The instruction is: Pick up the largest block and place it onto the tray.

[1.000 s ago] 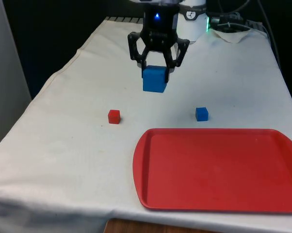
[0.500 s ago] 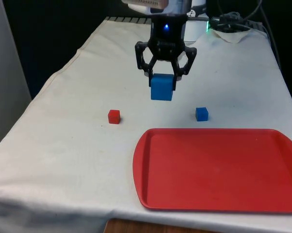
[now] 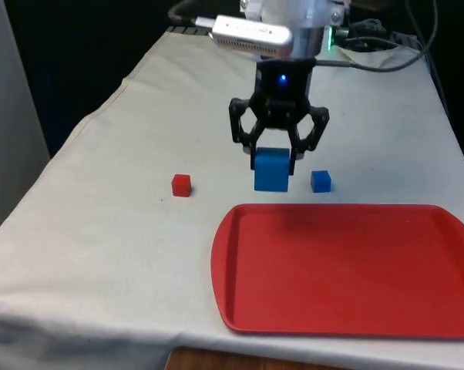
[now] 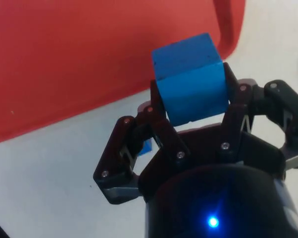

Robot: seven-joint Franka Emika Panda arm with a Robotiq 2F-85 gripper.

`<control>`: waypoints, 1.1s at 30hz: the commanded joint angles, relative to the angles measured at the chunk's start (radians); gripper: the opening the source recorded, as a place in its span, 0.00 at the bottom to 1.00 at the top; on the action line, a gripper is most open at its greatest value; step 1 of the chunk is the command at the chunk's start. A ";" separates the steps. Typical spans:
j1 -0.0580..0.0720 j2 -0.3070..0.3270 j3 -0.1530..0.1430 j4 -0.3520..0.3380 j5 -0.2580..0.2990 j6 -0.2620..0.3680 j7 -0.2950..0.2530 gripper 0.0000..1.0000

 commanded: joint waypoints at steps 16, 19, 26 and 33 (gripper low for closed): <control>-0.015 0.186 0.016 0.216 0.089 -0.070 -0.036 0.02; -0.007 0.211 0.005 0.241 0.098 -0.070 -0.033 0.02; -0.006 0.260 0.019 0.290 0.118 -0.090 -0.036 0.02; -0.013 0.287 0.054 0.298 0.143 -0.082 -0.055 0.02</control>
